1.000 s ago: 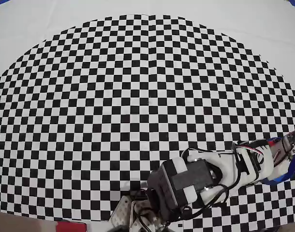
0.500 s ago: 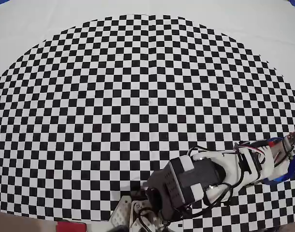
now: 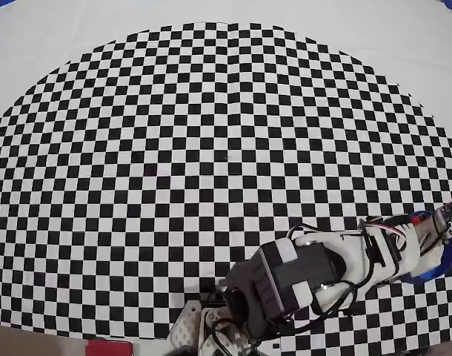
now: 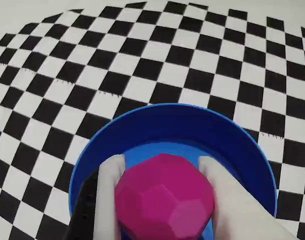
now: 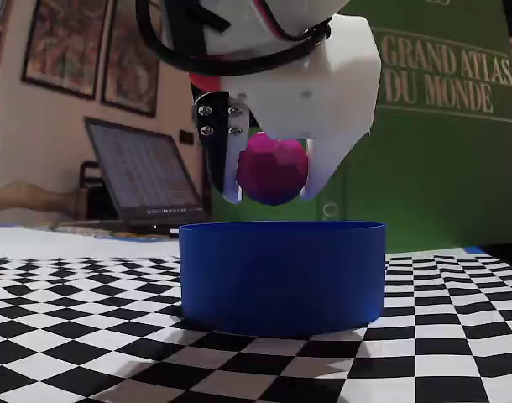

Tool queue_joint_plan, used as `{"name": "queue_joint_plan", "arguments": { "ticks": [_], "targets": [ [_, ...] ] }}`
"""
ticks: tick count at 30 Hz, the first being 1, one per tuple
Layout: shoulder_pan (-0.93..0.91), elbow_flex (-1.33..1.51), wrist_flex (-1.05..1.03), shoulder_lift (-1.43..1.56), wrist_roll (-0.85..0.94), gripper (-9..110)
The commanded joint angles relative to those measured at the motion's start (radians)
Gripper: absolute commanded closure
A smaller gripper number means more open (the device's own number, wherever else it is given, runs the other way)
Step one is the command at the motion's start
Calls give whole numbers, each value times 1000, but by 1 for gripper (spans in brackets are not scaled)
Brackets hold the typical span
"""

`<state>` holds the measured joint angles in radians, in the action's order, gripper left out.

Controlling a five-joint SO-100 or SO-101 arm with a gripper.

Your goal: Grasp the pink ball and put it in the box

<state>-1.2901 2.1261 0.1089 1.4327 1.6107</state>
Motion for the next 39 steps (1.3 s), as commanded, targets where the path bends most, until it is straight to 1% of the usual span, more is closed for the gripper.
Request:
{"name": "queue_joint_plan", "arguments": {
  "ticks": [1, 31, 32, 34, 35, 36, 39],
  "targets": [
    [-5, -41, 5, 8, 6, 101],
    [-8, -41, 11, 2, 6, 101],
    [-3, -41, 18, 0, 6, 99],
    [-5, -31, 49, -6, 6, 78],
    [-5, -31, 51, -6, 6, 71],
    [-3, -31, 54, -6, 5, 69],
    [-3, -32, 55, -8, 6, 68]
  ]
}}
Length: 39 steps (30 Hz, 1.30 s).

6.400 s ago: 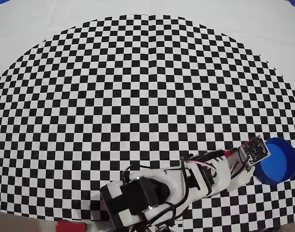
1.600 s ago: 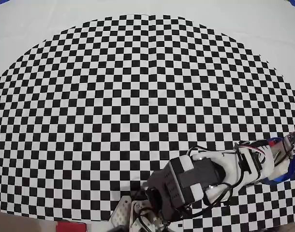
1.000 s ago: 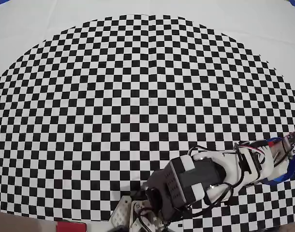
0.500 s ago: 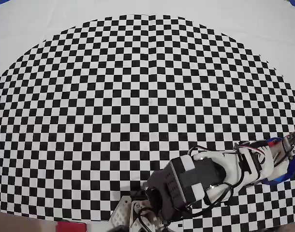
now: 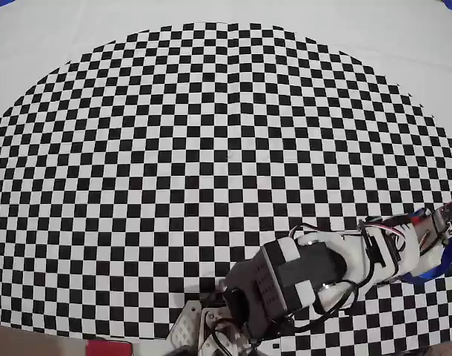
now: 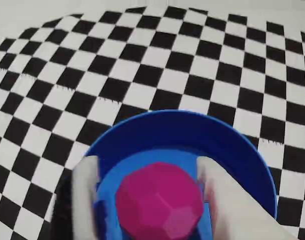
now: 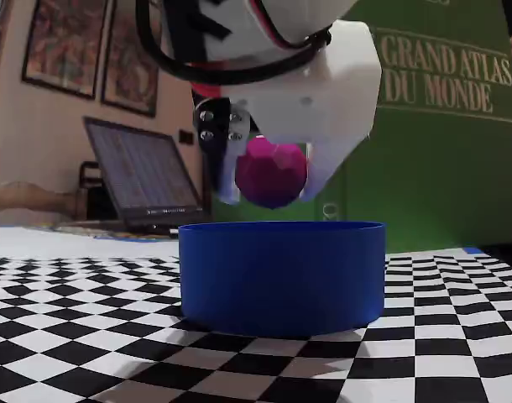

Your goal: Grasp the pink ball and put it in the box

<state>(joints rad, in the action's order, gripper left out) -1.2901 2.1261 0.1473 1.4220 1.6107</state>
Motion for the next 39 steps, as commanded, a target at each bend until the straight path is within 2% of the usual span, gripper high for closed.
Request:
{"name": "queue_joint_plan", "arguments": {
  "ticks": [1, 9, 15, 21, 24, 27, 29, 39],
  "targets": [
    [-3, -34, 17, 3, 6, 68],
    [12, -31, -12, 67, -37, 69],
    [78, -31, -32, 210, -189, 69],
    [123, -40, -173, 387, -265, 75],
    [172, -41, -225, 462, -373, 82],
    [249, -34, -244, 522, -546, 96],
    [316, -29, -262, 546, -680, 100],
    [672, 187, -295, 747, -1127, 101]
  ]
}}
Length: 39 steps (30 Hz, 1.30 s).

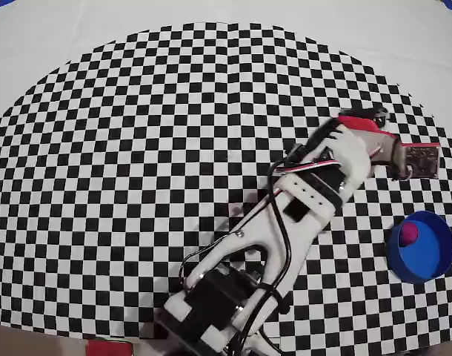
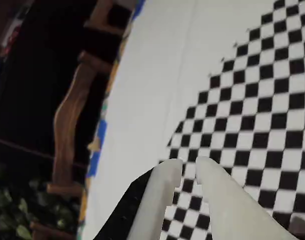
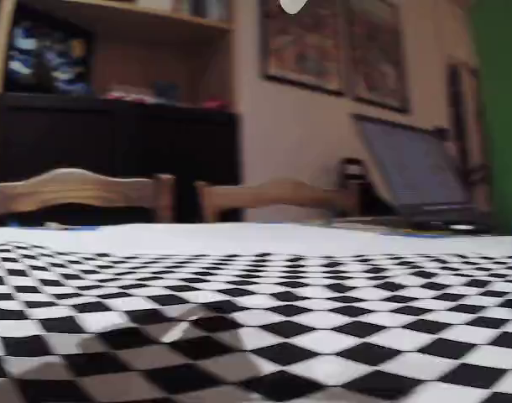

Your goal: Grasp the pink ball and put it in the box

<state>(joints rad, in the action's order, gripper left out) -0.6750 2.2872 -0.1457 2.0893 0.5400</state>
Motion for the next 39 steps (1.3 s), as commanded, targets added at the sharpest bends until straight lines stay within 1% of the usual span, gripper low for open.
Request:
{"name": "queue_joint_plan", "arguments": {
  "ticks": [1, 7, 12, 16, 29, 39],
  "targets": [
    [120, 86, -2, 141, -101, 101],
    [334, 302, -15, 390, -236, 101],
    [476, 396, -138, 560, -330, 101],
    [566, 515, -218, 735, -359, 101],
    [667, 790, -385, 1042, -376, 101],
    [709, 825, -595, 1152, -394, 101]
  ]
}}
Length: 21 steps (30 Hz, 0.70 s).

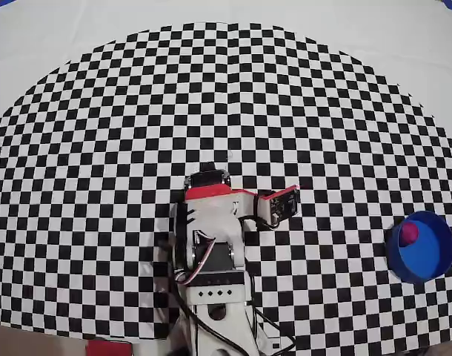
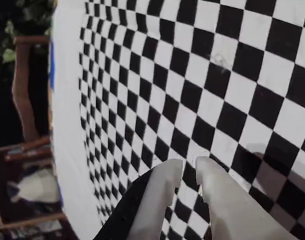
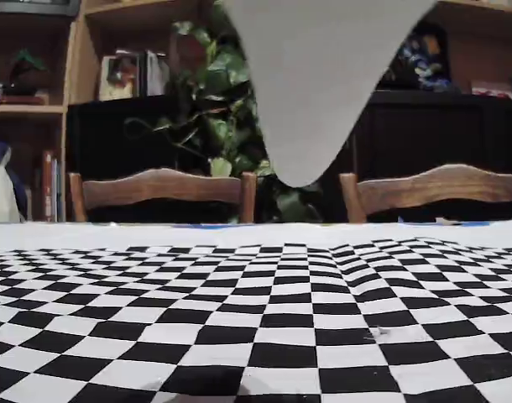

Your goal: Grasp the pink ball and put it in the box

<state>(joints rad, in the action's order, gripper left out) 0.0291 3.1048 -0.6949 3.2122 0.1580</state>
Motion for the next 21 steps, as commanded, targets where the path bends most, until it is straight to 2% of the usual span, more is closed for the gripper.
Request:
{"name": "queue_joint_plan", "arguments": {
  "ticks": [1, 21],
  "targets": [
    [6, 8, -63, 37, -15, 101],
    [6, 8, -106, 40, -31, 101]
  ]
}}
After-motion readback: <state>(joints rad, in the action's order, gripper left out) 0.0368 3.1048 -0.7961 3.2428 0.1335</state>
